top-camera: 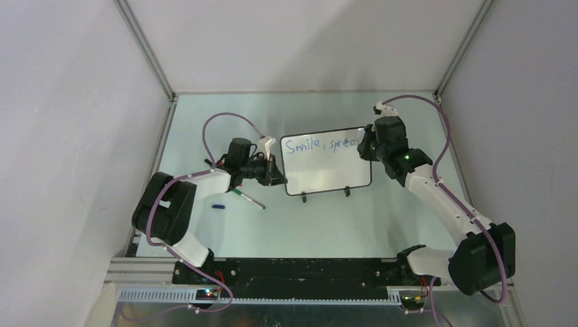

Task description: Write a sentence on the whiteboard

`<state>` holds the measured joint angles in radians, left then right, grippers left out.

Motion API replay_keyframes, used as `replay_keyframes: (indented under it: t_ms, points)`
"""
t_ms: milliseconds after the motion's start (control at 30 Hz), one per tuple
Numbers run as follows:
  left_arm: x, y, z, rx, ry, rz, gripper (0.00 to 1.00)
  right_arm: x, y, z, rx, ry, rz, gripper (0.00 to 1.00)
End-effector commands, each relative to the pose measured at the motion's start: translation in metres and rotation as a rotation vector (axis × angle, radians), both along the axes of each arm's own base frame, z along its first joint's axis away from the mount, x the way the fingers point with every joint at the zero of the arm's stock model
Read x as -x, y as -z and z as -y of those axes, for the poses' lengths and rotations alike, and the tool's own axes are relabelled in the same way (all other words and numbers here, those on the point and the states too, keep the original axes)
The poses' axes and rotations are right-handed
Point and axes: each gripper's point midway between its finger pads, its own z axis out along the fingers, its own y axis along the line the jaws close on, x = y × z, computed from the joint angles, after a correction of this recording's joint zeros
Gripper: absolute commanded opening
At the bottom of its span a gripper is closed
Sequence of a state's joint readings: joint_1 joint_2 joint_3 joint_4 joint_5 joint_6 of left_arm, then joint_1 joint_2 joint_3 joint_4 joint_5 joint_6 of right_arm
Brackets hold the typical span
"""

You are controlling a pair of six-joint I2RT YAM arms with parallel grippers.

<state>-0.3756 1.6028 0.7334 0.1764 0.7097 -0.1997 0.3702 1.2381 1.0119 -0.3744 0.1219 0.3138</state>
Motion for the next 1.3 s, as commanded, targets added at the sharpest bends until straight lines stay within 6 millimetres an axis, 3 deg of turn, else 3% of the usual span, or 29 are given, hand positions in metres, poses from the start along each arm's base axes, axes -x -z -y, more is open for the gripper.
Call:
replay_keyframes:
  t_ms: [0, 433, 1267]
  points:
    - [-0.003, -0.005, -0.001, -0.033, 0.007, 0.043, 0.00, -0.013, -0.014, -0.002, -0.021, 0.010, 0.043, 0.00]
    - [-0.003, -0.005, -0.001, -0.034, 0.005, 0.046, 0.00, -0.015, -0.006, 0.002, -0.011, 0.025, 0.023, 0.00]
    - [-0.003, -0.005, -0.001, -0.037, 0.005, 0.044, 0.00, 0.003, 0.012, 0.011, 0.016, 0.044, -0.034, 0.00]
